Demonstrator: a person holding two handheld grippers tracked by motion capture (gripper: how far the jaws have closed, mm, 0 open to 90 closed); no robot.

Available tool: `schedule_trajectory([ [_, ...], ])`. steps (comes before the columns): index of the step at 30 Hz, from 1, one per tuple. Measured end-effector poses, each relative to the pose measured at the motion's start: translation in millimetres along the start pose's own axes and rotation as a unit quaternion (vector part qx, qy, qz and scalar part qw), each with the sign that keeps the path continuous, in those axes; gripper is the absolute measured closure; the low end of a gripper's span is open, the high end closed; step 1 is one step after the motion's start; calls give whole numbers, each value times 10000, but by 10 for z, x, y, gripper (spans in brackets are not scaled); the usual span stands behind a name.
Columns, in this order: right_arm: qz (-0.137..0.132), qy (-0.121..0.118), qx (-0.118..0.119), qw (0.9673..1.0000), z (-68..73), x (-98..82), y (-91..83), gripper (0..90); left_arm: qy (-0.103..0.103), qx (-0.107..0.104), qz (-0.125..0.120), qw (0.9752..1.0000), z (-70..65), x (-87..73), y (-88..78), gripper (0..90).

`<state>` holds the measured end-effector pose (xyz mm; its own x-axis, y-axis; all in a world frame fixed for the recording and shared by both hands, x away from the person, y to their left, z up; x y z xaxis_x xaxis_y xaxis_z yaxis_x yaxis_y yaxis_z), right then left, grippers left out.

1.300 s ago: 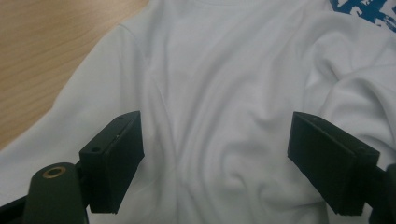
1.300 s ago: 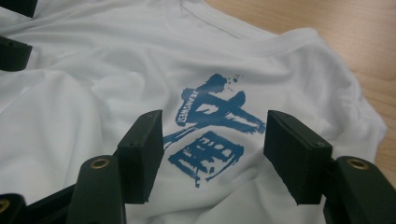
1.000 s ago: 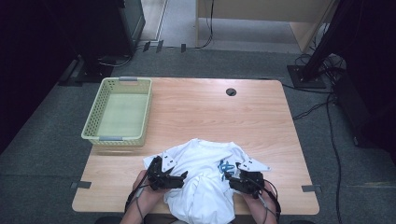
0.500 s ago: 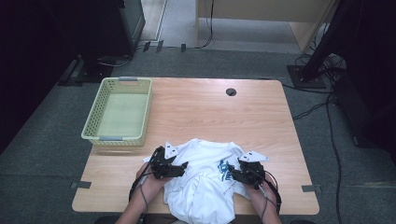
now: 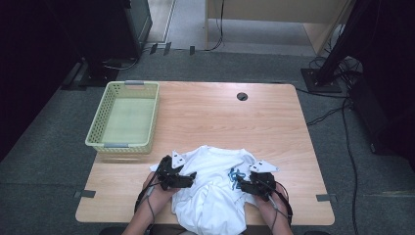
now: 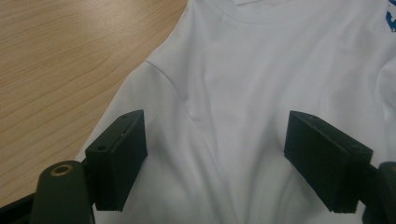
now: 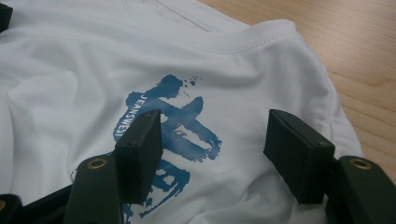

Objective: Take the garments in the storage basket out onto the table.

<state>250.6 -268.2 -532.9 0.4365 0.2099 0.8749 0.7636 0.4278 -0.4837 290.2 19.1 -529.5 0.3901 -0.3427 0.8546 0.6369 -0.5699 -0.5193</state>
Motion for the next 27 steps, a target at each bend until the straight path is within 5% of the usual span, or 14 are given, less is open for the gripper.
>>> schedule_trajectory([
  [9,-58,-43,86,9999,35,-30,-5,276,-52,84,-124,9999,-22,-56,-56,212],
  [15,-11,-59,121,9999,68,-51,-45,259,-227,362,2,9991,-84,-71,-117,212],
  [27,-2,-92,188,9998,152,-147,-214,250,-246,408,113,9988,-247,-170,-306,212],
])
Point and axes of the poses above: each handheld gripper's, and its own axes: y roughly forward along the jaws, x roughly out of its top, z roughly to its left, the point moved 2 cm from there along y, roughly forward along the jaws, and after that the axes turned 14 degrees about -z, right-handed, at the moved point
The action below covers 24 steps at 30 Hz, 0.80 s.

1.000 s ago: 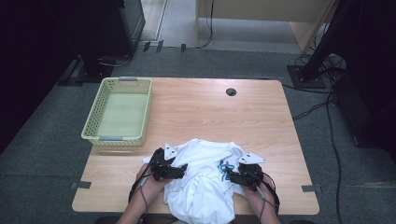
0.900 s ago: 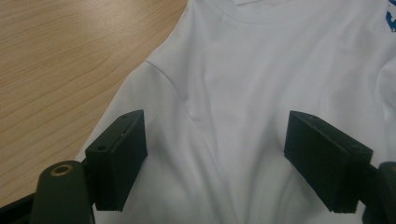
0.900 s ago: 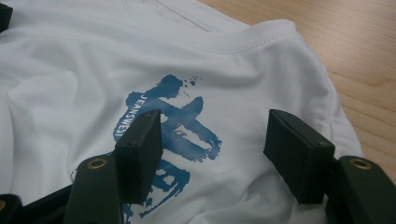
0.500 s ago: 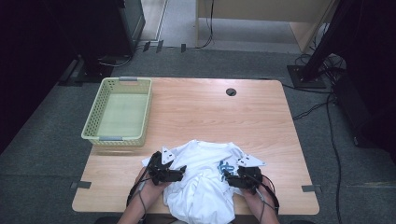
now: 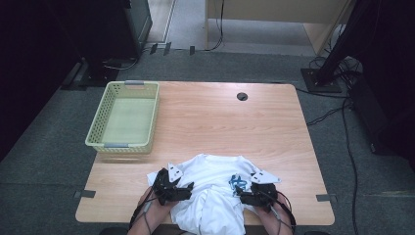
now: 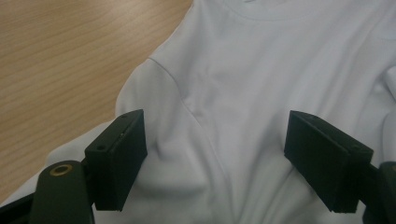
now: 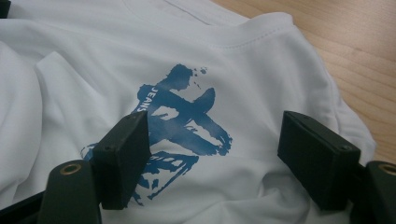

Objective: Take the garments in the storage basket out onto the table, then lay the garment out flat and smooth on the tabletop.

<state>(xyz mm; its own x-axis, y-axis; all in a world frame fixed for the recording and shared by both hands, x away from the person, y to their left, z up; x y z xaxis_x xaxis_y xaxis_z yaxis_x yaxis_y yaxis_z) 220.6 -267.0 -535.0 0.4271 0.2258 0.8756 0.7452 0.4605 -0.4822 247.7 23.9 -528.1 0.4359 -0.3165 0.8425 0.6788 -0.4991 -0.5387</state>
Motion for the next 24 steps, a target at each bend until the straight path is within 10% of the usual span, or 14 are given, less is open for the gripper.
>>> schedule_trajectory([
  [24,102,-89,184,9997,247,-161,-305,244,-21,8,15,10000,-152,-232,-370,213],
])
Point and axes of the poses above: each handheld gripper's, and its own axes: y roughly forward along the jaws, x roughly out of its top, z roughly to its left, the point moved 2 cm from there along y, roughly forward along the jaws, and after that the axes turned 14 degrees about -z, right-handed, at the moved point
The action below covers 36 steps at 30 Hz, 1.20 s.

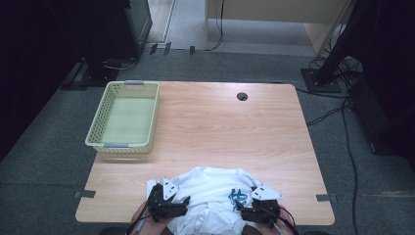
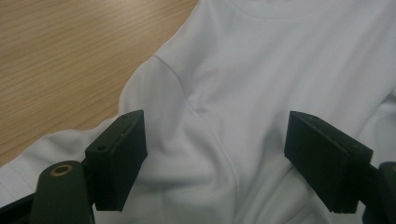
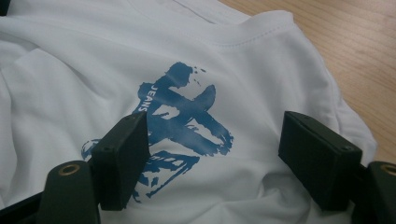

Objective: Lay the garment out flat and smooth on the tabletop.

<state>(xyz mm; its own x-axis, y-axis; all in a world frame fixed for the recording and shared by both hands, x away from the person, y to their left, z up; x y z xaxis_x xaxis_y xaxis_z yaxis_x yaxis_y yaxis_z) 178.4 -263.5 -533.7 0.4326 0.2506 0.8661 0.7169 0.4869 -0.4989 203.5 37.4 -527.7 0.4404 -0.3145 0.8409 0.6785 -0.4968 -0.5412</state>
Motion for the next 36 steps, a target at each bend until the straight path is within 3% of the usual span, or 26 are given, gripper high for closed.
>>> schedule_trajectory([
  [5,-49,35,37,10000,-5,-15,-18,245,-6,16,-2,10000,7,-12,-18,213],
  [13,-64,348,-7,9994,-52,13,-32,301,-57,54,16,10000,23,7,-26,213],
  [22,-65,252,-281,9993,-88,-38,-140,300,-109,112,31,9999,45,-14,-36,213],
  [30,-59,241,-380,9990,-158,-75,-143,300,-135,195,22,9997,83,1,-5,213],
  [36,-93,399,-405,9983,-258,-53,-116,299,-160,253,46,9995,128,58,78,213],
])
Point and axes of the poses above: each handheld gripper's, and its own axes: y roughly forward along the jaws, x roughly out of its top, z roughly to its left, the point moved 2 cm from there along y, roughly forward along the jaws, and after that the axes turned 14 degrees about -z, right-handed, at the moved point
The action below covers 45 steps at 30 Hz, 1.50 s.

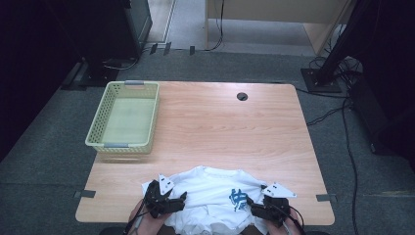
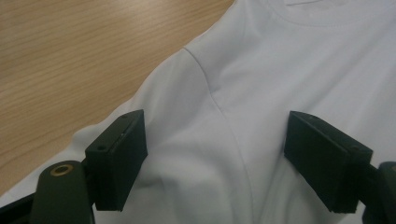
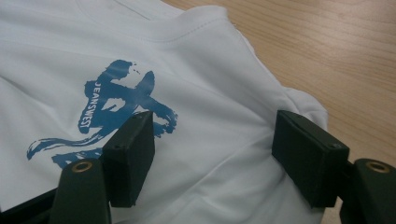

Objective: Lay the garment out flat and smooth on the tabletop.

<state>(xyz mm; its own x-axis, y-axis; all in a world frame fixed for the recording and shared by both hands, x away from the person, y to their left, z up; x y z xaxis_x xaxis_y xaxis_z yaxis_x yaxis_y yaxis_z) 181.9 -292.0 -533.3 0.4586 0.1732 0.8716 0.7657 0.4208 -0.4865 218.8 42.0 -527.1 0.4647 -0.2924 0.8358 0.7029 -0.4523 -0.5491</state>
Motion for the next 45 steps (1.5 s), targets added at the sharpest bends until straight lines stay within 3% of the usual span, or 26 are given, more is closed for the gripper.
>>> schedule_trajectory([
  [11,6,-192,48,9998,-123,85,150,293,17,-4,44,10000,49,84,116,214],
  [22,-35,-116,26,9999,-263,194,334,294,-19,35,144,9999,84,202,270,214],
  [36,-131,3,-93,9999,-398,259,444,334,-75,68,269,9996,153,350,460,213],
  [45,-70,-60,-150,9998,-515,337,555,333,-64,65,284,9996,180,418,561,214],
])
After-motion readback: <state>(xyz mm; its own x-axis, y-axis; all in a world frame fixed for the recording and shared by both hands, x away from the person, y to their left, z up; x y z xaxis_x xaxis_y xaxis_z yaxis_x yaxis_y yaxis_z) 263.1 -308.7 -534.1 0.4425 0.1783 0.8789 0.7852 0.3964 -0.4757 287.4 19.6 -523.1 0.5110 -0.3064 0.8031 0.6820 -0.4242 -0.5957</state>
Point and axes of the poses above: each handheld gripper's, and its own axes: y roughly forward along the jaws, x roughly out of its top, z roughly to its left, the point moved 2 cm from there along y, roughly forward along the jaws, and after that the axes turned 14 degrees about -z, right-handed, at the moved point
